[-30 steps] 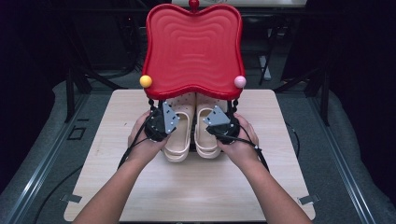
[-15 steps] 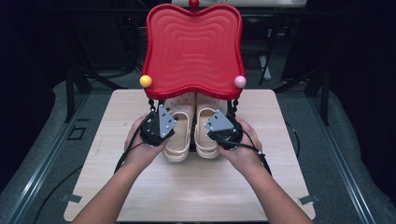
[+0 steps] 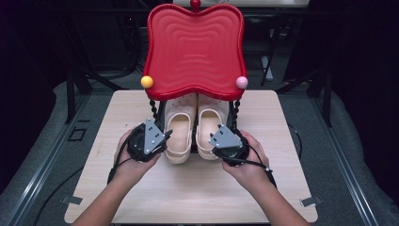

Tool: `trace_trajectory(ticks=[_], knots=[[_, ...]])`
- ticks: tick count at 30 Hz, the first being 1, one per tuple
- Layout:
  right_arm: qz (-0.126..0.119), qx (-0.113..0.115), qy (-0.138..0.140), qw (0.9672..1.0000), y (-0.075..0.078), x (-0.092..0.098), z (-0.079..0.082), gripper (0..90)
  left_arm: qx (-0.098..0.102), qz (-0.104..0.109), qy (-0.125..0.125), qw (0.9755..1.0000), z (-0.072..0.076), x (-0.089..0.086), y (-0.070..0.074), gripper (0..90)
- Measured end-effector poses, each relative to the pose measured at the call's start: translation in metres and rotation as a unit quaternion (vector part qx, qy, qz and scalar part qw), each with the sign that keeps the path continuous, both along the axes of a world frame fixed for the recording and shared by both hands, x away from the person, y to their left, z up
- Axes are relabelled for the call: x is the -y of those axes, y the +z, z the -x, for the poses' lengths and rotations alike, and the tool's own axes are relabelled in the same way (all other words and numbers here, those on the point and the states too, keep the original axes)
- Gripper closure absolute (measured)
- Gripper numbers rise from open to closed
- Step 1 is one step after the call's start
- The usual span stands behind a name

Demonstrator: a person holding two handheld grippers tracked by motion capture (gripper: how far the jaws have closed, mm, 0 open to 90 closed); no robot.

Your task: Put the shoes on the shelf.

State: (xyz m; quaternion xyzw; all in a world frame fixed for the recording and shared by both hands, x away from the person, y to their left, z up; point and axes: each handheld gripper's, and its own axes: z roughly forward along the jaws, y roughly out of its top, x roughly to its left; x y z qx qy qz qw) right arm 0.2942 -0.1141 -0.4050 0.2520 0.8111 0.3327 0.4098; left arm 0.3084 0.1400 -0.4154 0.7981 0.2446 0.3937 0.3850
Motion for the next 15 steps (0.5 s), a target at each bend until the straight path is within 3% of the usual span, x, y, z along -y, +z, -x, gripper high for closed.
trace_trajectory(ticks=[4,6,10,15], knots=[[-0.014,-0.008,0.003,0.9999,-0.003,0.001,0.010,63.3,-0.015,0.007,0.002,0.9999,0.009,-0.009,-0.006,56.7],[-0.017,-0.014,0.005,0.9997,-0.005,0.002,0.016,63.6,-0.024,0.021,-0.001,0.9995,0.016,-0.014,-0.010,56.8],[-0.055,-0.025,0.011,0.9981,-0.014,0.006,0.032,65.9,-0.046,0.048,-0.003,0.9978,0.029,-0.024,-0.019,58.7],[-0.071,-0.035,0.008,0.9968,-0.033,0.011,0.044,71.0,-0.071,0.073,-0.005,0.9948,0.044,-0.032,-0.034,63.0]])
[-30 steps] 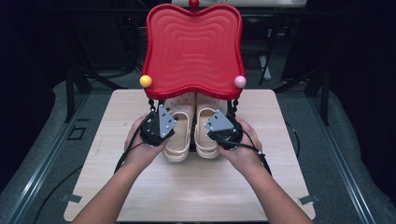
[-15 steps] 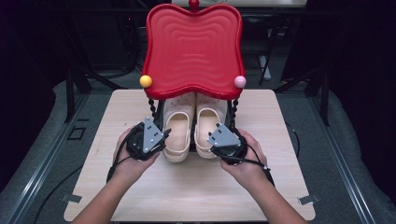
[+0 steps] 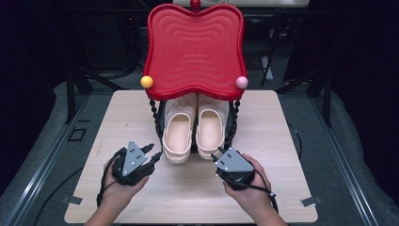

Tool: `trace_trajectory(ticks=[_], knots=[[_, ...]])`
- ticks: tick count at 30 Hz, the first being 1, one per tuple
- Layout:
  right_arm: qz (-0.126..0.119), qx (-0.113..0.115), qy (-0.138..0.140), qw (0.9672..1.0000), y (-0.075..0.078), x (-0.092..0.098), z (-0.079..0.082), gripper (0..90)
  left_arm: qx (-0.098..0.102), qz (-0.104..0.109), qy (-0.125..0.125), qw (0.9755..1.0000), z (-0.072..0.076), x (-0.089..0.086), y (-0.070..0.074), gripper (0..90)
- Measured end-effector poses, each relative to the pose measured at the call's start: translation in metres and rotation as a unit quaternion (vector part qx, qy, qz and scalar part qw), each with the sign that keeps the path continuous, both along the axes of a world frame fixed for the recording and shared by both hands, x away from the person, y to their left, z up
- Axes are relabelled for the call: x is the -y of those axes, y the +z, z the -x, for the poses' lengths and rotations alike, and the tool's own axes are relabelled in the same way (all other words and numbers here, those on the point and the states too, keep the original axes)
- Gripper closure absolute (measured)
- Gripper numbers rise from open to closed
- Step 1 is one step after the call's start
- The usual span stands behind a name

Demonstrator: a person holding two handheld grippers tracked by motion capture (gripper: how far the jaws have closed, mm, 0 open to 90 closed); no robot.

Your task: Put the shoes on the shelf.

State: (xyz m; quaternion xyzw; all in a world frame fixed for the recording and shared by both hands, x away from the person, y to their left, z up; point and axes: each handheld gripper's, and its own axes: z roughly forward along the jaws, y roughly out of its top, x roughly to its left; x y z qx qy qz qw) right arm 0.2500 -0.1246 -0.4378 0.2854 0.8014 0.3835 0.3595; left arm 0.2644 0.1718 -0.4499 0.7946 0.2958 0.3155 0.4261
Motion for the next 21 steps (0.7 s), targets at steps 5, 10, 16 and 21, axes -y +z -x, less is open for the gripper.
trace_trajectory(ticks=[5,10,16,21], knots=[[-0.032,-0.025,-0.006,0.9992,-0.020,0.005,0.004,78.6,-0.016,0.009,-0.008,0.9998,0.006,0.002,-0.016,69.8],[-0.038,-0.052,0.001,0.9979,-0.039,0.003,0.003,83.8,-0.047,0.034,-0.014,0.9983,0.005,0.003,-0.029,78.9],[-0.039,-0.074,0.002,0.9965,-0.052,-0.001,-0.004,89.1,-0.074,0.043,-0.023,0.9961,0.002,0.008,-0.045,88.9],[-0.044,-0.097,0.004,0.9944,-0.060,-0.001,-0.011,90.0,-0.085,0.033,-0.026,0.9955,-0.002,0.015,-0.054,90.0]])
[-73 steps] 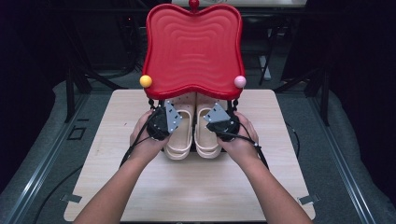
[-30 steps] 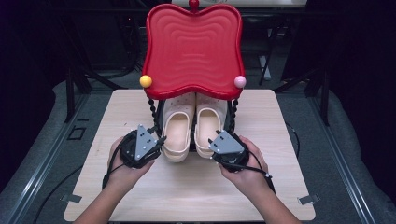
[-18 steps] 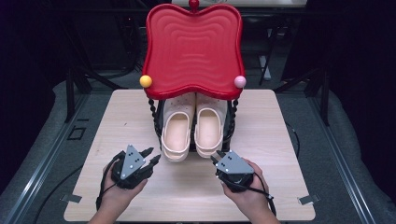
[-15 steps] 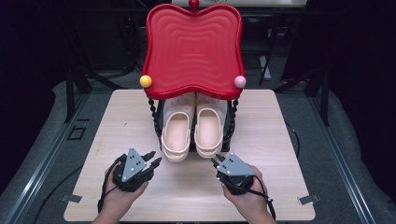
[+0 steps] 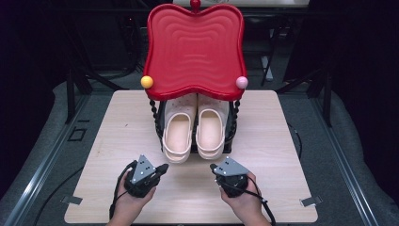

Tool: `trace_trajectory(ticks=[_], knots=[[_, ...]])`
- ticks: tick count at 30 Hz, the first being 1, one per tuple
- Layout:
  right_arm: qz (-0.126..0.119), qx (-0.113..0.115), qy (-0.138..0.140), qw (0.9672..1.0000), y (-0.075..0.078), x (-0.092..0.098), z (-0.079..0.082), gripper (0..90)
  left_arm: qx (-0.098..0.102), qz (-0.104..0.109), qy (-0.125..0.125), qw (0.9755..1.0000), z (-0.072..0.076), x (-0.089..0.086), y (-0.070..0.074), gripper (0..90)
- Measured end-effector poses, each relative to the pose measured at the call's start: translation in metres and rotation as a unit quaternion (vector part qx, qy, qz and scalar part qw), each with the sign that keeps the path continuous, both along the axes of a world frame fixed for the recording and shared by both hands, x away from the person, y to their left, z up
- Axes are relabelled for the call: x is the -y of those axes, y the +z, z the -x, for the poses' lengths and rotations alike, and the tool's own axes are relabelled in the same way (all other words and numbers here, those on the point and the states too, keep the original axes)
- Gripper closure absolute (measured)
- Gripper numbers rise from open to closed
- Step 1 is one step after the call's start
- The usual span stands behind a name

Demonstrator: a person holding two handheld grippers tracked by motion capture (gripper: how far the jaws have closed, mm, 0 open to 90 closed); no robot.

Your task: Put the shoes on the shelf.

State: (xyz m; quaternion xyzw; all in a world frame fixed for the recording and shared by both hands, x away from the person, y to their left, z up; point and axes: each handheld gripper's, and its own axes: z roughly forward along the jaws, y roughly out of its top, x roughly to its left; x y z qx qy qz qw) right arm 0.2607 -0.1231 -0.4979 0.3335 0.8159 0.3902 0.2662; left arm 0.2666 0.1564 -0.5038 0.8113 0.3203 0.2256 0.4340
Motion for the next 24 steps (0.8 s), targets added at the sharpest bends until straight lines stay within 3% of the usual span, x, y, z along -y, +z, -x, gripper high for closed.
trace_trajectory(ticks=[18,24], knots=[[-0.007,-0.011,-0.011,0.9999,-0.006,0.001,-0.015,90.0,0.002,-0.026,0.000,0.9996,-0.011,0.016,-0.004,90.0],[-0.003,-0.004,-0.017,0.9998,-0.008,-0.001,-0.019,90.0,0.007,-0.023,0.004,0.9997,-0.010,0.015,-0.001,90.0]])
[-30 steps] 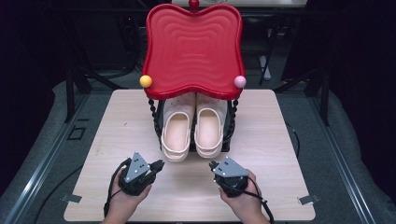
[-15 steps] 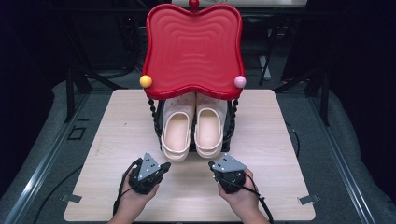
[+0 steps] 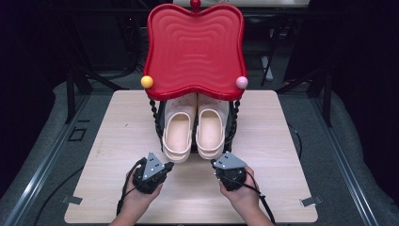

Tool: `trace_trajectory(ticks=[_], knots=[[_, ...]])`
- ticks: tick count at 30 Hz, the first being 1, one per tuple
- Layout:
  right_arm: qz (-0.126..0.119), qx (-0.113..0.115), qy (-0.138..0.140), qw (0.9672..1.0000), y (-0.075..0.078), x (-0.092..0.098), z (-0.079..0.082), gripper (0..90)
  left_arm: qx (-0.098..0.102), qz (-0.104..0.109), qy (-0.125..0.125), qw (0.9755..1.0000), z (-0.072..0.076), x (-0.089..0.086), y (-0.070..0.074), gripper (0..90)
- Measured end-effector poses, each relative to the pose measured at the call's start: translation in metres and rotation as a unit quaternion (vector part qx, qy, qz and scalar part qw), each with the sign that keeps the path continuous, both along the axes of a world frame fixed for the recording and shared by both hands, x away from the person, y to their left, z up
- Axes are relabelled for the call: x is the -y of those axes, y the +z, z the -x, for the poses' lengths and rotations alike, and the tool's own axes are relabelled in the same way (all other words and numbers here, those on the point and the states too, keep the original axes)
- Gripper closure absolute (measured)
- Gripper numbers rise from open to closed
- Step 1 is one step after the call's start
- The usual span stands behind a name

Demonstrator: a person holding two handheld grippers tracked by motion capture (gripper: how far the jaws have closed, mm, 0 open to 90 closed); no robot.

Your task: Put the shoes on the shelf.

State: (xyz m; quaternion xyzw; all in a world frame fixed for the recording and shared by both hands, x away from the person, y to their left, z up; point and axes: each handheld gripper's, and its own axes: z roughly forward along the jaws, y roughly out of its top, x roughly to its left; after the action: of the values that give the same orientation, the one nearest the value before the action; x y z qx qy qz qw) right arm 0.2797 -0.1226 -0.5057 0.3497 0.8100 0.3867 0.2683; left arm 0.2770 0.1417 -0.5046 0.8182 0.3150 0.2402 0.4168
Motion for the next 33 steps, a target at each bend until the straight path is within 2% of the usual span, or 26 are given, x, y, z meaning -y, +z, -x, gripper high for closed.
trace_trajectory(ticks=[3,8,10,18,24,28,33], knots=[[0.007,0.000,-0.002,1.0000,0.002,0.001,0.000,90.0,-0.002,0.004,0.007,1.0000,-0.001,-0.002,0.002,90.0],[0.003,0.006,-0.009,0.9999,0.006,0.006,0.001,90.0,-0.001,0.006,0.012,0.9999,-0.005,-0.003,0.005,90.0],[0.010,0.008,-0.014,0.9998,0.008,0.009,0.001,90.0,0.001,0.009,0.012,0.9999,-0.006,-0.002,0.006,90.0],[0.009,0.011,-0.036,0.9993,0.010,0.020,-0.004,90.0,0.002,0.005,0.010,0.9999,-0.014,0.007,0.008,90.0],[0.015,0.017,-0.036,0.9991,0.010,0.023,-0.006,90.0,0.001,0.001,0.015,0.9999,-0.022,0.011,0.010,90.0],[0.013,0.020,-0.037,0.9990,0.009,0.022,-0.005,90.0,0.005,0.006,0.019,0.9998,-0.025,0.013,0.011,90.0],[0.014,0.025,-0.038,0.9988,0.014,0.021,-0.007,90.0,0.007,0.005,0.024,0.9997,-0.029,0.012,0.014,90.0]])
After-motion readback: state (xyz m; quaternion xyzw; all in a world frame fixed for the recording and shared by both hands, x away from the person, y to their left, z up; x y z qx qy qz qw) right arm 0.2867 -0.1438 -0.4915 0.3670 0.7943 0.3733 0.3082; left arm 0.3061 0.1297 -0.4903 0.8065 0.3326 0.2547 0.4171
